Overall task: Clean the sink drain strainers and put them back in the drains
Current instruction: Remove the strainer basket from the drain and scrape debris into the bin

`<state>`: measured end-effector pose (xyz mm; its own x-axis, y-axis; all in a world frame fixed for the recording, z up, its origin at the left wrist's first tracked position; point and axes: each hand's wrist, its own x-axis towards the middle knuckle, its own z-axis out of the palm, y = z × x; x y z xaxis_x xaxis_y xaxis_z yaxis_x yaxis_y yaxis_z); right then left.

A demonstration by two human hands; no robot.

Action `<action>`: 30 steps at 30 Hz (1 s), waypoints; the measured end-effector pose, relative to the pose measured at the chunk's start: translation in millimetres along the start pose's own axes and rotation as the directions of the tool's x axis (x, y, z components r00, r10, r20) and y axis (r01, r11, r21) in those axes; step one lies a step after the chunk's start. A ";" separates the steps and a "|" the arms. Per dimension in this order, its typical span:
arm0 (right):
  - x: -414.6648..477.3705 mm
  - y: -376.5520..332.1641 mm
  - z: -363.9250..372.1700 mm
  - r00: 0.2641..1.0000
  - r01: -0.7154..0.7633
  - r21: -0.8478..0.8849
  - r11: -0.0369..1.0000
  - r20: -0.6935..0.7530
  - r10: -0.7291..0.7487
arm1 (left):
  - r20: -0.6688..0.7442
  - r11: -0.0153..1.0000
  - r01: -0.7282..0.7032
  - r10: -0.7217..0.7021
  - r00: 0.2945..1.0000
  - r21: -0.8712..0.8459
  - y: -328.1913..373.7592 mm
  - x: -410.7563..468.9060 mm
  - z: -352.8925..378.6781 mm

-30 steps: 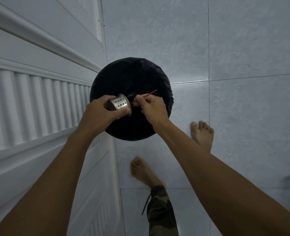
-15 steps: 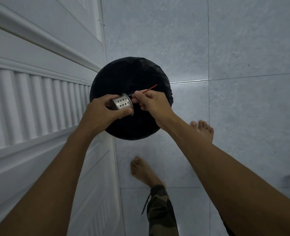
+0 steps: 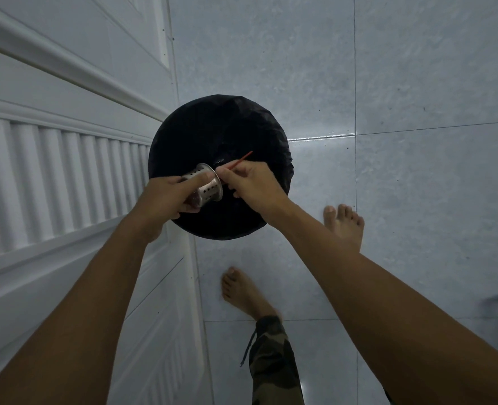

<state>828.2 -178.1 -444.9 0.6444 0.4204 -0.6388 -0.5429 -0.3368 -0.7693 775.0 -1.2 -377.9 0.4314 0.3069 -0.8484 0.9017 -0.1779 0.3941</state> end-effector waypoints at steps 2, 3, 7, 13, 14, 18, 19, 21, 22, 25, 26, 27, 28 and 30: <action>3.6 3.1 -0.8 0.997 -0.045 -0.029 0.999 -0.056 0.044 | 0.029 1.000 0.014 -0.014 0.999 0.007 3.3 0.8 -0.6; 6.4 4.1 -3.8 0.990 -0.048 -0.066 0.997 -0.135 0.039 | 0.029 1.000 0.027 -0.027 0.999 0.007 3.0 1.9 -1.9; 7.1 -2.5 -12.4 0.984 0.017 -0.029 0.999 -0.176 -0.022 | 0.005 0.998 0.064 -0.064 0.998 -0.028 -0.8 5.7 -7.1; 6.4 0.8 -4.2 0.969 -0.020 -0.099 0.995 -0.246 -0.005 | 0.031 0.998 0.014 -0.016 0.999 0.057 0.9 8.4 3.0; 7.3 0.0 -7.2 0.954 -0.016 -0.106 0.994 -0.299 -0.016 | 0.015 0.996 -0.003 0.001 1.000 0.091 -1.4 8.9 3.6; 3.8 -5.0 -5.3 0.996 0.010 -0.046 0.999 -0.094 -0.014 | -0.043 0.993 -0.063 0.067 0.997 0.100 -9.2 11.2 5.8; 2.9 -4.4 -3.5 0.999 -0.014 -0.029 0.999 -0.043 0.013 | -0.059 0.991 -0.089 0.096 0.994 0.101 -9.6 11.3 7.2; 5.0 -2.4 -5.4 0.998 -0.044 -0.064 0.997 -0.053 0.040 | -0.084 0.979 -0.152 0.164 0.983 0.139 -10.0 10.1 10.3; 7.7 -1.6 -8.0 0.995 -0.042 -0.107 0.993 -0.100 0.031 | -0.089 0.970 -0.181 0.198 0.976 0.163 -10.8 9.1 11.5; 9.6 -4.4 -8.8 0.984 -0.024 -0.043 0.999 -0.177 0.016 | -0.086 0.945 -0.248 0.271 0.959 0.215 -13.1 8.4 12.7; 8.3 -5.7 -6.1 0.989 -0.019 0.035 0.999 -0.144 0.023 | -0.085 0.937 -0.263 0.289 0.954 0.232 -13.2 9.0 13.1; 6.1 -6.1 -3.9 0.995 -0.023 0.101 0.995 -0.097 0.033 | -0.089 0.928 -0.276 0.305 0.948 0.249 -12.8 9.3 13.1; 3.2 -5.3 -3.2 0.998 -0.036 0.134 0.990 -0.051 0.043 | -0.099 0.923 -0.283 0.317 0.943 0.260 -12.2 10.1 12.3; -0.9 0.8 -8.0 0.997 -0.073 0.086 0.994 0.010 0.073 | -0.122 0.925 -0.280 0.319 0.940 0.257 -12.4 11.3 8.1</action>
<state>831.5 -185.5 -445.0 0.5981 0.4028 -0.6928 -0.6329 -0.2929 -0.7167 768.4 -3.1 -395.2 0.6965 0.3459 -0.6287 0.7054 -0.4909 0.5114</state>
